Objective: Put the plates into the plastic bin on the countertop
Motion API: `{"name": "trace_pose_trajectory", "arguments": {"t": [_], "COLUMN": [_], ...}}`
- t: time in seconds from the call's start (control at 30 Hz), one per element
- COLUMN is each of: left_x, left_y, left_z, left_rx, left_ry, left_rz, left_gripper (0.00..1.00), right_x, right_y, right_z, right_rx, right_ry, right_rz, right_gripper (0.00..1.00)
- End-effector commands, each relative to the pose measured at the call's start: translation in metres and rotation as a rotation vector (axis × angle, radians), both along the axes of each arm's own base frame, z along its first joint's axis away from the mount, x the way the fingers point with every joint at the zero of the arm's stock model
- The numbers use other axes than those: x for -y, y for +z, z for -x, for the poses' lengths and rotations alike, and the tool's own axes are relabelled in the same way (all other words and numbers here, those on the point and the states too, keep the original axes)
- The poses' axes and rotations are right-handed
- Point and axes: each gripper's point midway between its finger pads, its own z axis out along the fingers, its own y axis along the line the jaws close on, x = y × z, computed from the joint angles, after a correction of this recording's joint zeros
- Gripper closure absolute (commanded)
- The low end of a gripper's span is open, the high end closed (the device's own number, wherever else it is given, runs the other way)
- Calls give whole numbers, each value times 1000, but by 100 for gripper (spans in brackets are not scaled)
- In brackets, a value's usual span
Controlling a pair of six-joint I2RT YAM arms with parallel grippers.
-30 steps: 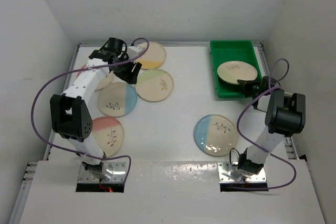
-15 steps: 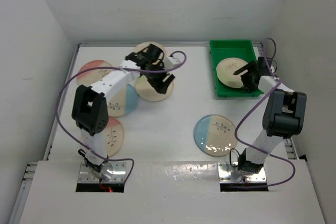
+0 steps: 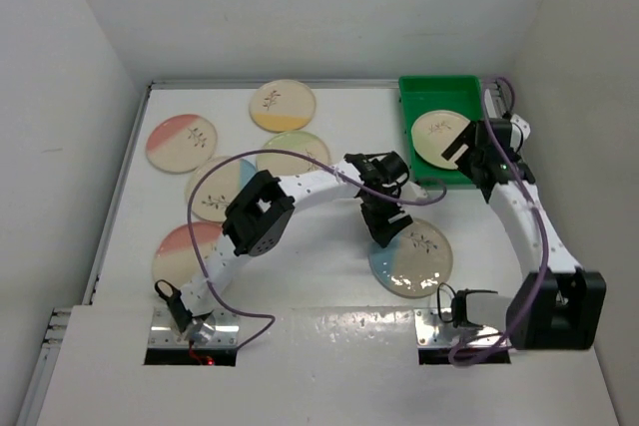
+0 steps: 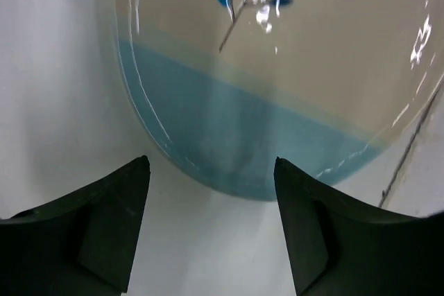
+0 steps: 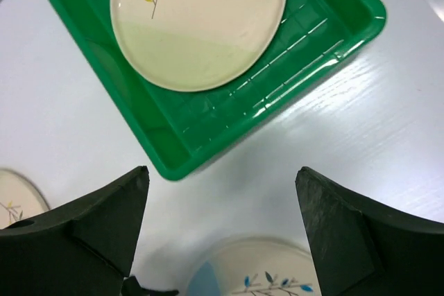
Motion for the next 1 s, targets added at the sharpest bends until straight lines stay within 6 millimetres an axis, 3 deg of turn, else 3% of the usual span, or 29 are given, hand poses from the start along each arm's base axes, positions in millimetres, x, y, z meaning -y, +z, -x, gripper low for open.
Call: {"name": "trace_pose_trajectory", "arguments": {"t": [0.0, 0.07, 0.1, 0.13, 0.2, 0.23, 0.27, 0.33, 0.37, 0.4, 0.43, 0.5, 0.53, 0.63, 0.73, 0.77, 0.87, 0.9, 0.97], "left_x": [0, 3, 7, 5, -3, -8, -16, -38, -46, -54, -66, -79, -91, -113, -123, -125, -131, -139, -152], "left_y": [-19, -23, -29, -33, -46, -50, -58, -67, -62, -57, -52, -27, -18, 12, 25, 33, 25, 12, -8], "left_z": [-7, 1, 11, 15, 21, 22, 25, 12, 8, 4, -11, -27, -43, -69, -74, -73, -63, -61, -54], "left_rx": [21, 4, 9, 15, -15, -14, -16, -16, -13, -21, -8, 33, 73, 143, 171, 192, 170, 151, 104], "left_ry": [64, 58, 37, 32, 46, 49, 53, 68, 74, 80, 91, 95, 95, 117, 102, 84, 59, 71, 75], "left_rz": [-68, -72, -89, -104, -142, -158, -189, -233, -232, -230, -220, -181, -172, -131, -109, -98, -109, -158, -213], "left_gripper": [26, 37, 43, 60, 80, 97, 100, 100, 100, 100, 100, 100, 100, 100, 100, 100, 100, 80, 70], "right_x": [1, -7, -6, -6, -10, -12, -16, -39, -55, -59, -80, -92, -115, -134, -138, -139, -146, -147, -152], "right_y": [11, 1, 5, 3, -1, -3, -4, -9, -13, -17, -21, -32, -32, -61, -86, -87, -95, -96, -99], "right_z": [24, 35, 40, 47, 55, 58, 61, 63, 66, 69, 74, 89, 98, 122, 134, 128, 129, 127, 128], "right_rx": [31, 3, 16, 6, -4, -7, -6, -18, -20, -35, -45, -96, -81, -135, -186, -160, -157, -161, -173], "right_ry": [18, 52, 49, 56, 90, 122, 150, 324, 410, 466, 587, 690, 813, 908, 908, 888, 891, 885, 899], "right_rz": [78, 94, 108, 117, 115, 121, 118, 80, 25, 27, -42, -81, -162, -233, -239, -248, -273, -280, -280], "right_gripper": [15, 16, 16, 16, 16, 16, 12, 7, 3, 3, 3, 3, 4, 6, 6, 6, 7, 9, 9]}}
